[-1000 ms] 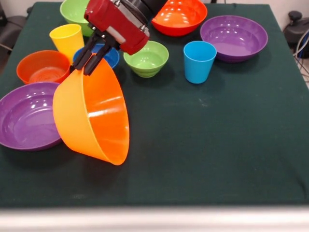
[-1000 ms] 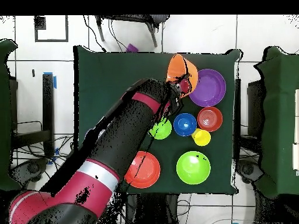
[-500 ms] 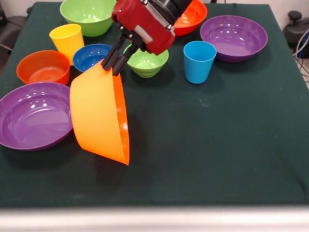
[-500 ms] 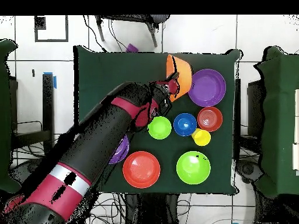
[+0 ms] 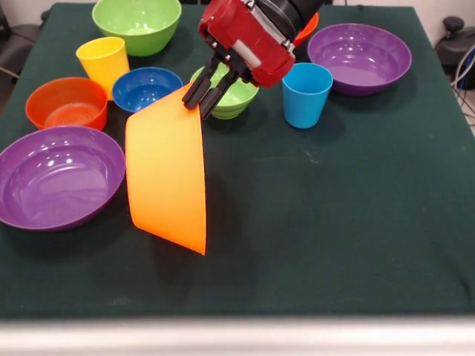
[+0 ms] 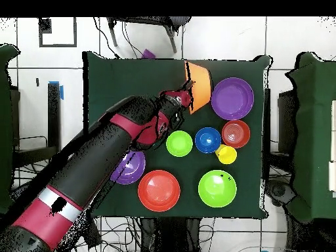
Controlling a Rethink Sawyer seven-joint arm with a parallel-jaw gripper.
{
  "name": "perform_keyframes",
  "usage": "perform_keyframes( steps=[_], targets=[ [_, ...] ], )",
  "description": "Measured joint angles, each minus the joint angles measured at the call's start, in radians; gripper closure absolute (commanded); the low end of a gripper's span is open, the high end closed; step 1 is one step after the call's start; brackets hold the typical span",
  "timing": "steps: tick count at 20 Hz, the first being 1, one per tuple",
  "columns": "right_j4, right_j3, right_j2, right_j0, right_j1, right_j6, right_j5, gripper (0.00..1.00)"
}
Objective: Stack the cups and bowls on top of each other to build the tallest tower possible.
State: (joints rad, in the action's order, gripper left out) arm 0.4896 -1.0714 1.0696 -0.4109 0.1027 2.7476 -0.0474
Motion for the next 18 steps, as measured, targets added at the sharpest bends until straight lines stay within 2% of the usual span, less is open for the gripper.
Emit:
perform_keyframes(
  steps=[9, 18],
  targets=[
    [-0.124, -0.042, 0.064, -0.006, 0.047, 0.0, 0.017, 1.0],
    [-0.254, -0.114, 0.101, -0.046, 0.081, 0.0, 0.017, 1.0]
  ],
)
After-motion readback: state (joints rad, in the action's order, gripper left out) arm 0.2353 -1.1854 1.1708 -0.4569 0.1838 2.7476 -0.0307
